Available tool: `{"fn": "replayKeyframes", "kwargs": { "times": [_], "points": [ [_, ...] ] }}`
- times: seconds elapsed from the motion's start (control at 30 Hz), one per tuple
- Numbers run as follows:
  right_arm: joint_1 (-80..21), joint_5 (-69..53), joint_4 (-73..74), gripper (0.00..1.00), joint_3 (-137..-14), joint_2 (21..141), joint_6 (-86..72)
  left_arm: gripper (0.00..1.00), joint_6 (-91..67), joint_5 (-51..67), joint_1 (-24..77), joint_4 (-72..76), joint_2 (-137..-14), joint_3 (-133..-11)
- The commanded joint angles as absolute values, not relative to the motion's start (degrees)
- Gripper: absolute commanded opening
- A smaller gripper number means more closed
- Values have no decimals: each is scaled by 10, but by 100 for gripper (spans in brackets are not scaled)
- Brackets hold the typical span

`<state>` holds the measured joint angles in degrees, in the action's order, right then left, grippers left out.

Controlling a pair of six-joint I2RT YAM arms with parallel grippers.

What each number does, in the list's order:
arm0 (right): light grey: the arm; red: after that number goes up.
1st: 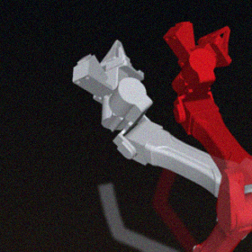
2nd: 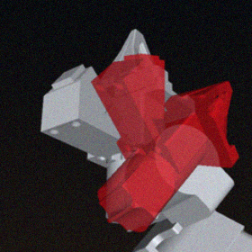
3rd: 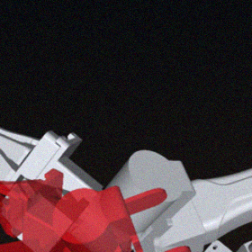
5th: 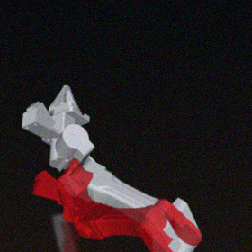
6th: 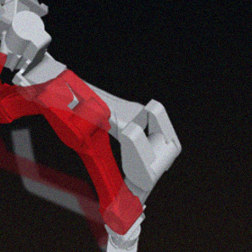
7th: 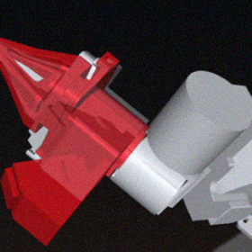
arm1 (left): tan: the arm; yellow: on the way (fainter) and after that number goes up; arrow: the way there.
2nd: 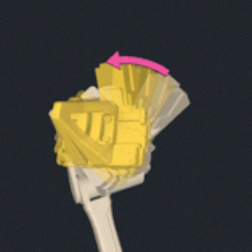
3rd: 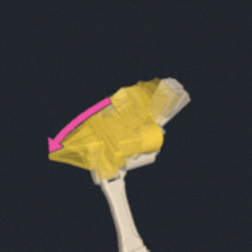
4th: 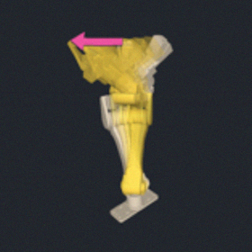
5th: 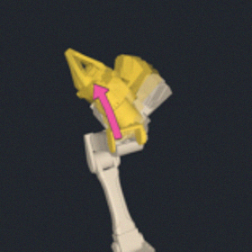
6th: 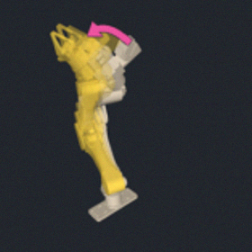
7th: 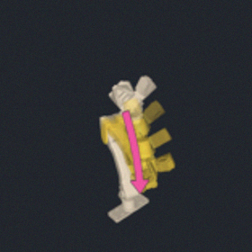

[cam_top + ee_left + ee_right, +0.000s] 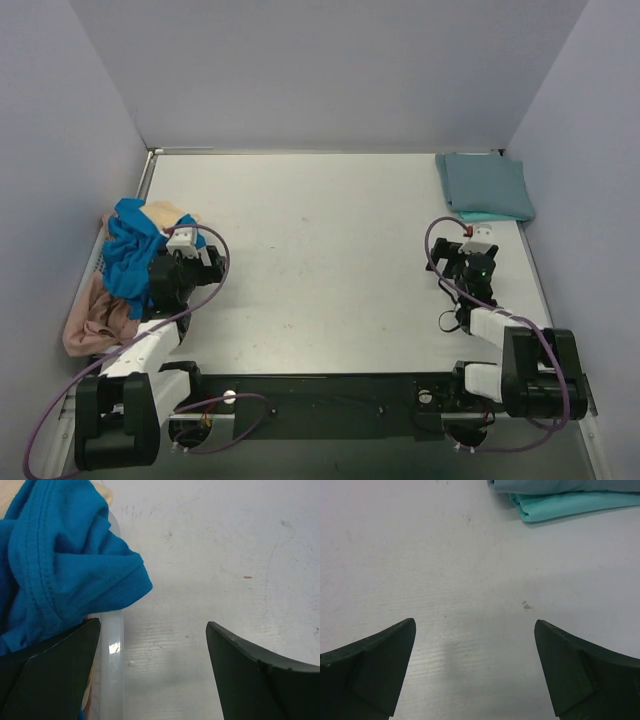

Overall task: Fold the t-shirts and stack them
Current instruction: Grab crumpled tshirt from bin with the left arm

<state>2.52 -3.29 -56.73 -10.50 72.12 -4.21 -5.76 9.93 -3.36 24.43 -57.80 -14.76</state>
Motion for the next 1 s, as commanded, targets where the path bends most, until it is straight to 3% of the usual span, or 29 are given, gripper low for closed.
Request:
{"fn": "replayKeyframes", "kwargs": {
  "times": [0.0, 0.27, 0.4, 0.57, 0.73, 0.97],
  "points": [
    [21, -40, -492, 100, -154, 644, -36, 97, -18, 166, -29, 139, -557, -203],
    [40, -62, -263, 100, -312, 500, -116, 97, 101, 332, -31, -210, -552, -451],
    [55, -183, -198, 100, -380, 475, -136, 95, 95, 172, -31, -352, -628, -588],
    [56, -324, -84, 100, -448, 501, -102, 78, 178, 67, -43, -572, -760, -799],
    [20, -311, -49, 99, -470, 515, -68, 79, 217, 47, -141, -646, -841, -845],
    [-19, -308, 42, 95, -529, 554, -44, 81, 229, 65, -148, -606, -888, -795]
  ]
}}
